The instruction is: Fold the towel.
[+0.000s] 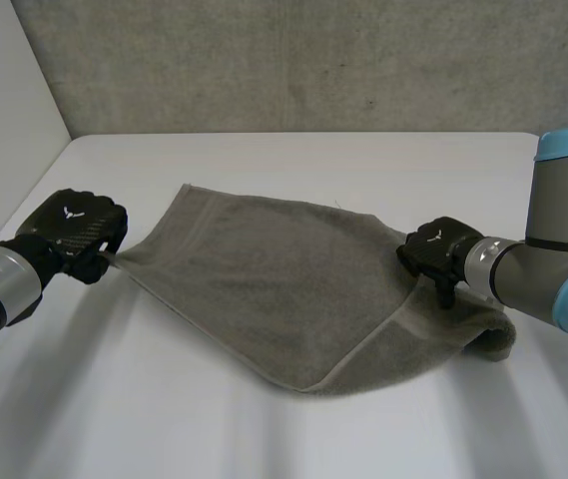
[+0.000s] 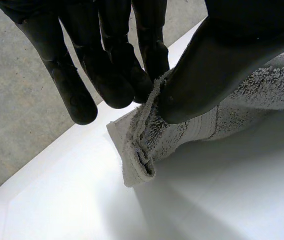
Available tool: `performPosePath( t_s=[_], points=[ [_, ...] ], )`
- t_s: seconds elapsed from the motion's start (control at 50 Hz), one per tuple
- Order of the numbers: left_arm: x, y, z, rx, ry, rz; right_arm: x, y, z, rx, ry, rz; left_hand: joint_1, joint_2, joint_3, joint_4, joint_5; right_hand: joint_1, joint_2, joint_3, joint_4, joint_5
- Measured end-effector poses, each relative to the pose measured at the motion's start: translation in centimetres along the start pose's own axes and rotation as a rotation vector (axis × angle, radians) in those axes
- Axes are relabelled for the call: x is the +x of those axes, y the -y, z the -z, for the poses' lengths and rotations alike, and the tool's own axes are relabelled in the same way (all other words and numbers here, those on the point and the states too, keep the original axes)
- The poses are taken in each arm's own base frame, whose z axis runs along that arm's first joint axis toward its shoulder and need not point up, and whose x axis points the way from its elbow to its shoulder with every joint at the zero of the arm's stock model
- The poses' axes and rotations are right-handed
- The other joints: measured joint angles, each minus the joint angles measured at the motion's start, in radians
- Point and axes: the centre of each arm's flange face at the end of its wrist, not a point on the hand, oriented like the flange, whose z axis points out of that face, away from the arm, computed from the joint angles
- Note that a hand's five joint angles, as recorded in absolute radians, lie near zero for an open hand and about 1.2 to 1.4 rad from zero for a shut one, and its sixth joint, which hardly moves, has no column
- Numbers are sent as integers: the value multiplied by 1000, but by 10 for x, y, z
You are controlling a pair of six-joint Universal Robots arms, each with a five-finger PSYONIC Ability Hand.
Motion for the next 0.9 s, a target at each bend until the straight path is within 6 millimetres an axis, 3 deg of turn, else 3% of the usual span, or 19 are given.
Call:
performPosePath(
  t_s=[0.64, 0.9],
  points=[
    [1, -2, 0, -5, -4, 3, -11, -14, -22, -32, 26, 12, 0, 0, 0, 0, 0, -65, -51, -60, -59, -59],
    [1, -2, 0, -6, -4, 4, -9, -16, -16, -40, 26, 3, 0, 0, 0, 0, 0, 148, 132, 147, 148, 166]
  ],
)
